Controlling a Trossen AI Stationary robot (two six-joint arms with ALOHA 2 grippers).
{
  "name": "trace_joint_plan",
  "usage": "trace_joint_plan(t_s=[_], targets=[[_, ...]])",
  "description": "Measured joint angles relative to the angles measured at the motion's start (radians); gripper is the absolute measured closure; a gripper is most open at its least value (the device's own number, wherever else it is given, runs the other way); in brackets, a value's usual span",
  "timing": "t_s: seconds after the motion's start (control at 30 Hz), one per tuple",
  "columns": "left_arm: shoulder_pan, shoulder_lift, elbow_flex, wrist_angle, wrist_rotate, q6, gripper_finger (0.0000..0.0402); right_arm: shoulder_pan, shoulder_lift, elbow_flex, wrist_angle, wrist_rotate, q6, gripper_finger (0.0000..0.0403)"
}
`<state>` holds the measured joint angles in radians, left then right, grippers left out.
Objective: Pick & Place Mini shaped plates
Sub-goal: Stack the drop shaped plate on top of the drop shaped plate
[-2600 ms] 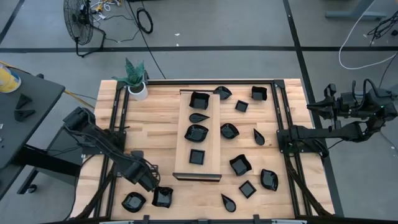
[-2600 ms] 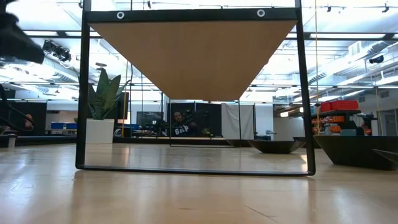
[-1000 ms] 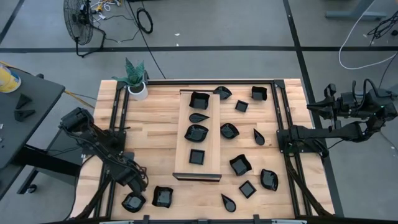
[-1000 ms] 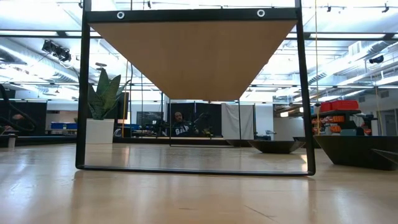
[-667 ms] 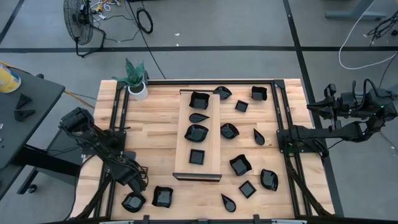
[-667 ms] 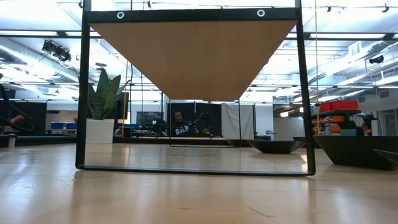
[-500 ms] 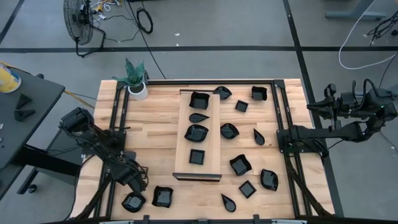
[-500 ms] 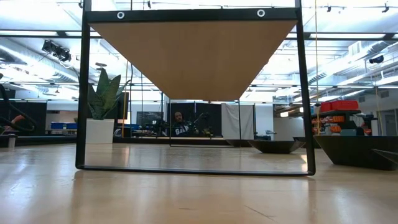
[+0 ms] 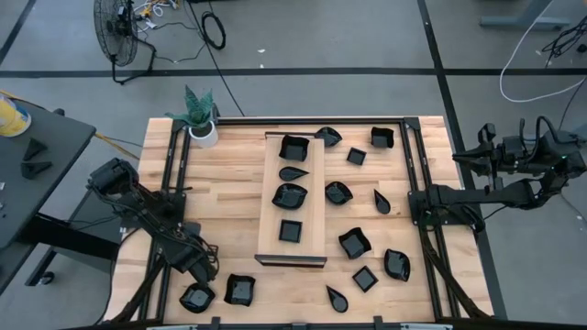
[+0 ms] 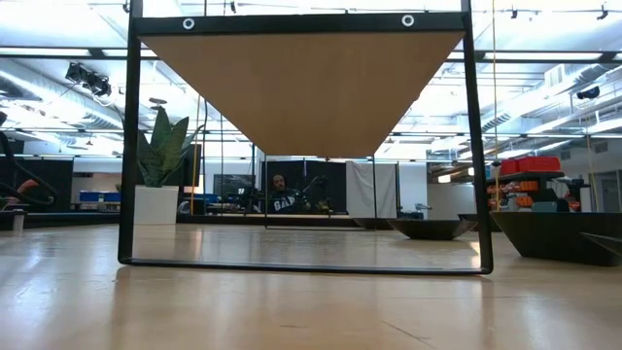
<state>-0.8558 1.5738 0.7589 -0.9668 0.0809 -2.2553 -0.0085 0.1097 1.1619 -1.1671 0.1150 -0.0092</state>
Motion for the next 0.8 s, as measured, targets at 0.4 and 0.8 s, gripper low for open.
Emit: trace_joint_plan(t_s=[0.4,0.8], targets=[[0.0,0.0,0.001,0.002,0.0,0.016,0.0376,0.0,0.0,0.0,0.0,0.0,0.0,0.0369],[0.0,0.001,0.027,0.009,-0.015,0.043,0.0388,0.0,0.0,0.0,0.0,0.0,0.0,0.0369]])
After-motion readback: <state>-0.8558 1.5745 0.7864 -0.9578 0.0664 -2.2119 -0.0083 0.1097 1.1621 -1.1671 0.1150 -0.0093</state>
